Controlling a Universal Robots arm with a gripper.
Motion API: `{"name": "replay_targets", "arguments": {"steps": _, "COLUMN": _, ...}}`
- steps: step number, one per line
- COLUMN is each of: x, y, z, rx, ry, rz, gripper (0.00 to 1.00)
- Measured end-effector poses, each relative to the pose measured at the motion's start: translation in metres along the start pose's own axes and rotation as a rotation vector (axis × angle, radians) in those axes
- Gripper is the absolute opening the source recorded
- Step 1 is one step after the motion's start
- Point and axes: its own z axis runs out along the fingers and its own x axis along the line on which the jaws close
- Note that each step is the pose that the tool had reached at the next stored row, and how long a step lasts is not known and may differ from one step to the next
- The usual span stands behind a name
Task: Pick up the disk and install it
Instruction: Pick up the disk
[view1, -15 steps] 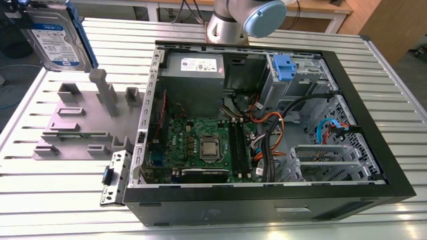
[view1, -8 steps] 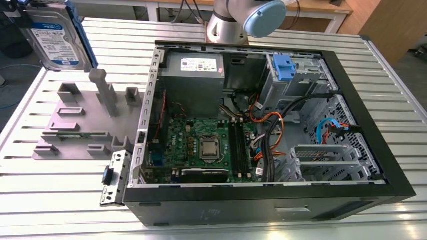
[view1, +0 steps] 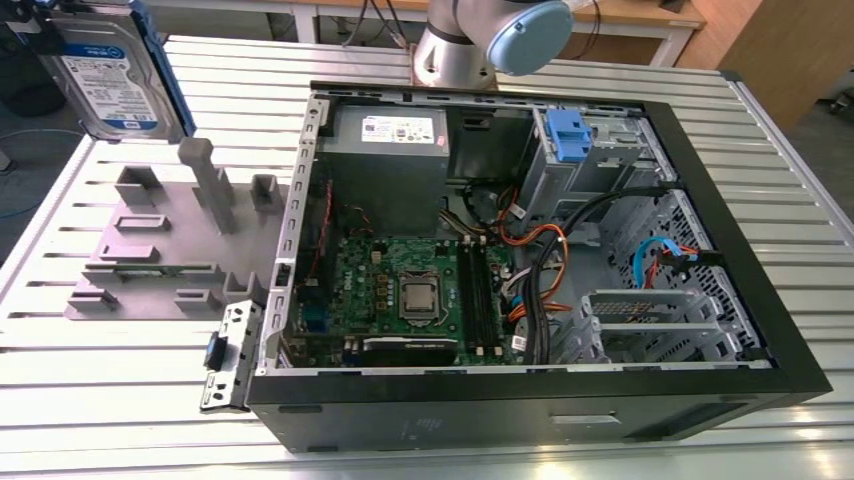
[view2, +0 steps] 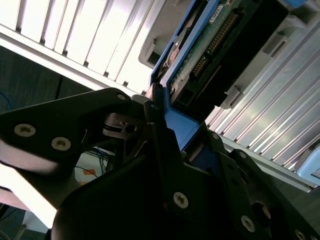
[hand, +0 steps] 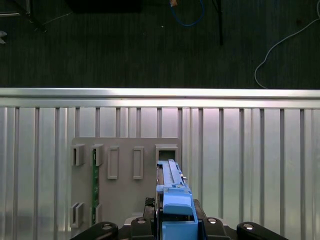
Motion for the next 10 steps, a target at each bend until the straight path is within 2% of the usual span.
{"name": "replay_targets", "arguments": {"steps": 10, "x": 0.0000, "y": 0.0000, "z": -0.0038, "rx": 0.0001, "ry": 0.0000, "rz": 0.000, "gripper": 0.37}}
